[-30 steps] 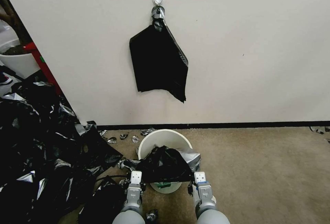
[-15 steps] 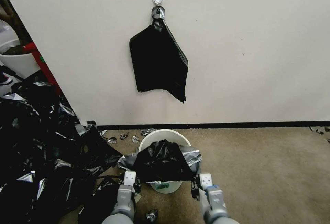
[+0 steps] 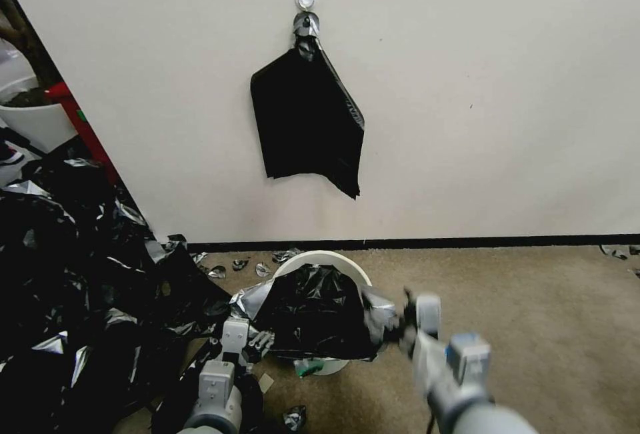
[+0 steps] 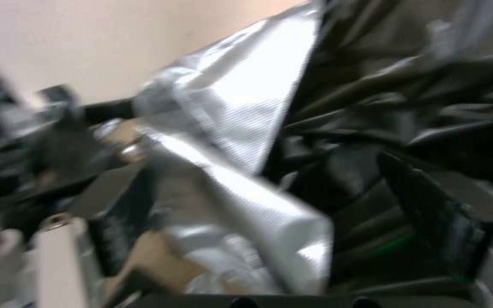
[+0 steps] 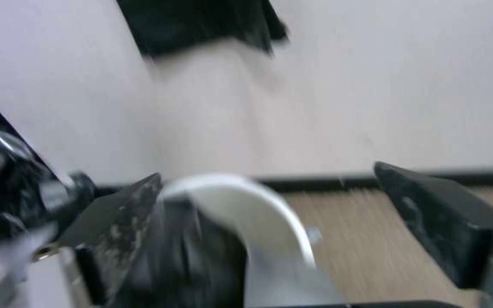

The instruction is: Place a trash bag onto the trash bin.

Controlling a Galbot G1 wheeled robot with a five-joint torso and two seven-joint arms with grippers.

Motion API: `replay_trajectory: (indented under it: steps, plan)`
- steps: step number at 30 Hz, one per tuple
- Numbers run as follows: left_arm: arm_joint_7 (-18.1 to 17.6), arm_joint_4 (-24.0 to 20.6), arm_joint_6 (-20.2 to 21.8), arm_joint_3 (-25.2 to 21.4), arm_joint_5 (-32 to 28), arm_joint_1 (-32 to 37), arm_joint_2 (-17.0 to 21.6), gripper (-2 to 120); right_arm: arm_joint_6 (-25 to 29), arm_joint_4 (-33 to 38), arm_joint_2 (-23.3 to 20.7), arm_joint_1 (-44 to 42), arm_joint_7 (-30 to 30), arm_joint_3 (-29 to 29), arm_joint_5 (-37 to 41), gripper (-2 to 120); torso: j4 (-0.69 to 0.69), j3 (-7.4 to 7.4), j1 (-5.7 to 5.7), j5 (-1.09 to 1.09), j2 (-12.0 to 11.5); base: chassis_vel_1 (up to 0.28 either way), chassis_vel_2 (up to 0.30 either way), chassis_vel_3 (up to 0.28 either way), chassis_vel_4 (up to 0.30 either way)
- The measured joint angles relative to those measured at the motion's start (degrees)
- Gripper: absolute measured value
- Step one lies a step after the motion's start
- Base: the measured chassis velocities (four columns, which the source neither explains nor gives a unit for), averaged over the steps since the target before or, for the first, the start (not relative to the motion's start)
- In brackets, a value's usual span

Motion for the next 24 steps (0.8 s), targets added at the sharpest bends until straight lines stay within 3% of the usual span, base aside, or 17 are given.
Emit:
replay_trajectory:
  steps: [1,3,4,6,7,8,11,12,15,20,24]
  plan:
    - [0.0,0.0,0.0,0.0,0.0,0.0,0.0,95,0.0,0.0,0.0,0.0,0.0,0.0,0.0,99,0.0,0.0,0.0,0.0,0.0,0.0,0.0,0.0,0.0]
    - [5.79,1.34,-7.18,-1.62,1.84,0.57,-0.14,99,-2.33,-3.66,0.25,6.87,-3.29,0.49,5.45,100,0.01,0.0,0.0,0.01,-0.01,0.0,0.0,0.0,0.0]
    - [5.79,1.34,-7.18,-1.62,1.84,0.57,-0.14,99,-2.33,-3.66,0.25,6.87,-3.29,0.49,5.45,100,0.01,0.0,0.0,0.01,-0.01,0.0,0.0,0.0,0.0]
    - [8.11,0.52,-12.38,-4.17,2.94,0.46,-1.64,100,-8.02,-9.67,0.45,15.01,-7.31,0.17,10.33,100,0.0,0.01,0.0,0.0,0.0,0.0,0.0,0.0,0.0]
    - [8.11,0.52,-12.38,-4.17,2.94,0.46,-1.64,100,-8.02,-9.67,0.45,15.01,-7.31,0.17,10.33,100,0.0,0.01,0.0,0.0,0.0,0.0,0.0,0.0,0.0]
    - [8.18,-0.47,-13.31,-5.52,3.21,0.13,-2.84,100,-11.54,-12.9,0.72,18.23,-10.17,0.05,11.94,100,0.01,0.0,0.0,0.01,0.0,0.0,0.0,0.0,0.0]
    - [5.86,-3.11,-13.74,-9.09,3.55,-1.55,-6.85,100,-19.83,-23.77,1.77,25.94,-21.93,-0.78,9.8,100,0.0,0.01,0.01,0.0,-0.01,0.0,0.0,0.0,0.0]
    - [5.86,-3.11,-13.74,-9.09,3.55,-1.55,-6.85,100,-19.83,-23.77,1.77,25.94,-21.93,-0.78,9.8,100,0.0,0.01,0.01,0.0,-0.01,0.0,0.0,0.0,0.0]
    - [4.27,-5.56,-12.42,-12.33,1.7,-2.89,-9.03,100,-20.92,-33.57,3.32,30.91,-31.22,-2.62,2.41,100,0.0,0.01,0.0,0.01,-0.01,0.0,0.0,0.0,0.0]
    - [3.17,-6.09,-11.58,-15.37,0.55,-3.53,-9.72,100,-20.95,-41.31,5.25,33.18,-39.8,-3.61,-5.64,100,0.0,0.01,0.0,0.01,-0.01,0.0,0.0,0.0,0.0]
    - [2.46,-5.95,-11.25,-16.18,-0.15,-3.83,-9.91,100,-20.95,-43.48,5.88,33.69,-41.83,-3.98,-7.65,93,0.0,0.0,0.0,0.01,-0.01,0.0,0.0,0.0,0.0]
